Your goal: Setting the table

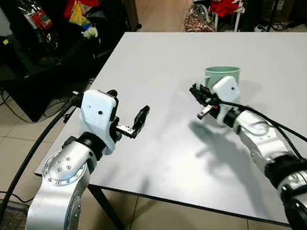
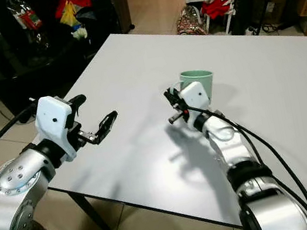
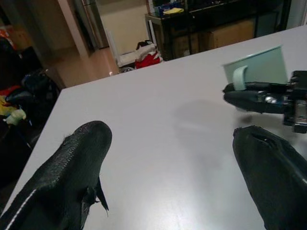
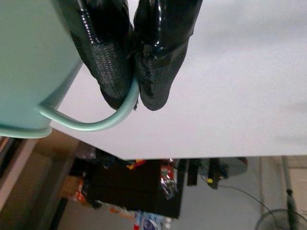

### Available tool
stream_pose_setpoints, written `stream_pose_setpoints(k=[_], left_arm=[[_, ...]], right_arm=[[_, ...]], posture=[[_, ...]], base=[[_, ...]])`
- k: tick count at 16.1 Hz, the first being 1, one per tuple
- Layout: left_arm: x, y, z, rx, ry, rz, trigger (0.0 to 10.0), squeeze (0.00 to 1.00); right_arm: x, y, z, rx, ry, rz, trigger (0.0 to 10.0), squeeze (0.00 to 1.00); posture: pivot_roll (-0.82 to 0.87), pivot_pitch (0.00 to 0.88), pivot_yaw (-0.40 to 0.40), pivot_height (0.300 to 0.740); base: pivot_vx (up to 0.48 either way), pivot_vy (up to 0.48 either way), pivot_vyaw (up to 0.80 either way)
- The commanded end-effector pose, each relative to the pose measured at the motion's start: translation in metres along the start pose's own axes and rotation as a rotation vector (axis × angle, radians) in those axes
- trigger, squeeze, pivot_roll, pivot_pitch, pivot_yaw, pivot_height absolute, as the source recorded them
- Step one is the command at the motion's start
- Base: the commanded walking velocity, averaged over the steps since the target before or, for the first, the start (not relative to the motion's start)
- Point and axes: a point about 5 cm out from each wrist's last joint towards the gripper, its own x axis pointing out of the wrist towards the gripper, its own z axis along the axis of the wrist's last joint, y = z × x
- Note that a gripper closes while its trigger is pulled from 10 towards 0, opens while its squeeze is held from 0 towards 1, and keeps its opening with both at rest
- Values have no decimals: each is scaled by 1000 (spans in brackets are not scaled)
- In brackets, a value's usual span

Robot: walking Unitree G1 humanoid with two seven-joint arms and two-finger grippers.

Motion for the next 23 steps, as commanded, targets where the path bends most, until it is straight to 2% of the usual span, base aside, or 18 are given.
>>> stream_pose_setpoints(k=[1, 7, 8, 9, 14, 18, 20, 23], left_arm=[[-2, -2, 0, 2, 11, -7, 10000, 0], [-11, -6, 0, 6, 31, 8, 10000, 0], [-11, -6, 0, 5, 33, 7, 10000, 0], [-12, -7, -1, 3, 37, 6, 10000, 0], [-10, -9, 0, -3, 34, -7, 10000, 0], [-8, -22, -1, -132, 35, -190, 10000, 0], [-7, -27, -3, -157, 42, -261, 10000, 0], [-4, -26, -7, -154, 53, -276, 10000, 0]], right_arm=[[1, 0, 0, -4, -2, -15, 10000, 0], [-1, 14, -20, 16, 68, -29, 10000, 0], [-1, 14, -21, 26, 71, -40, 10000, 165], [-3, 15, -24, 42, 73, -47, 10000, 1000], [-13, 25, -34, 89, 52, -36, 10000, 1000], [-25, 24, -29, 116, -51, -52, 10000, 1000], [-33, 24, -24, 109, -94, -40, 10000, 1000], [-50, 26, -23, 91, -79, -52, 10000, 1000]], posture=[[158, 38, 42, 740], [175, 73, 29, 740], [175, 73, 29, 740], [174, 76, 30, 740], [165, 61, 33, 740], [139, 16, 38, 740], [129, 0, 38, 740], [102, 0, 51, 740]], base=[[0, 0, 0], [0, 0, 0], [0, 0, 0], [0, 0, 0], [0, 0, 0], [0, 0, 0], [0, 0, 0], [0, 0, 0]])
